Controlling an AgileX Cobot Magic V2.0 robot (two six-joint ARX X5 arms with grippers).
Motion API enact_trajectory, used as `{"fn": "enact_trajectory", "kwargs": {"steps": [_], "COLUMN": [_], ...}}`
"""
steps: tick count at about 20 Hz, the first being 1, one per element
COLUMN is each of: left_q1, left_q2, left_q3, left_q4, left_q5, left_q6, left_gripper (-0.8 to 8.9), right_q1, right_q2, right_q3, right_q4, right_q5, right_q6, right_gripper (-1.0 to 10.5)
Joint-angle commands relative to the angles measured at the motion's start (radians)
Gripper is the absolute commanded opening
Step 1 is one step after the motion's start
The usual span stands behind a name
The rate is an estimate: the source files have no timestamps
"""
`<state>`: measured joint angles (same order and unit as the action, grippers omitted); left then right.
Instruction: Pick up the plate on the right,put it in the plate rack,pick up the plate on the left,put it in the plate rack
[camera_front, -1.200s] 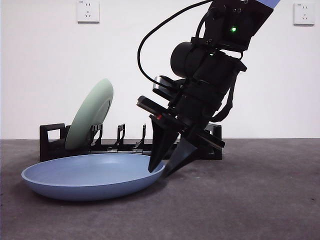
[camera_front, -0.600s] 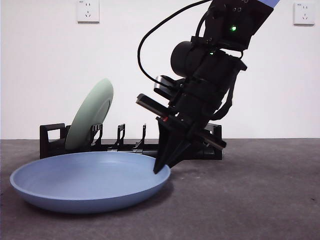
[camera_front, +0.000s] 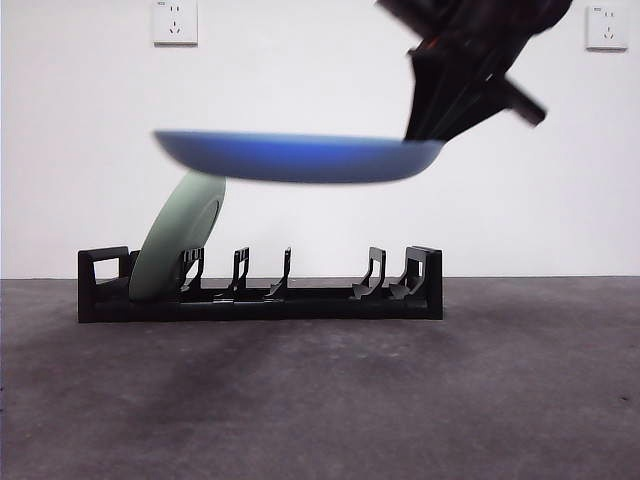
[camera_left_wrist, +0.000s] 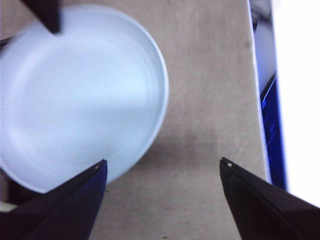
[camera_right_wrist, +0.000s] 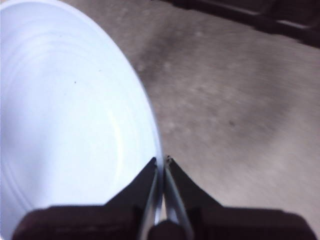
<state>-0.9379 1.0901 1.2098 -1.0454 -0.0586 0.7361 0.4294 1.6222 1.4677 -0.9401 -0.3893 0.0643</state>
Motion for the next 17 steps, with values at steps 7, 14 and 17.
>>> {"fn": "enact_trajectory", "kwargs": {"steps": [7, 14, 17], "left_q1": [-0.087, -0.1, -0.104], "left_q2": [0.182, 0.202, 0.202], "left_q3": [-0.004, -0.004, -0.004], "left_q4": [0.19, 0.178, 0.184], "left_q5": [-0.23, -0.197, -0.198], "left_q6": [0.153, 0.154, 0.151], "left_gripper": [3.82, 3.82, 3.81], "right_q1": [-0.04, -0.066, -0.078], "right_q2": [-0.032, -0.042, -0.042], "right_q3": [0.061, 0.158, 0.204], "right_q4": [-0.187, -0.239, -0.279], "right_q5": [-0.048, -0.066, -0.065], "right_q6": [-0.079, -0.065, -0.069], "right_gripper": [-0.1, -0.1, -0.1]}}
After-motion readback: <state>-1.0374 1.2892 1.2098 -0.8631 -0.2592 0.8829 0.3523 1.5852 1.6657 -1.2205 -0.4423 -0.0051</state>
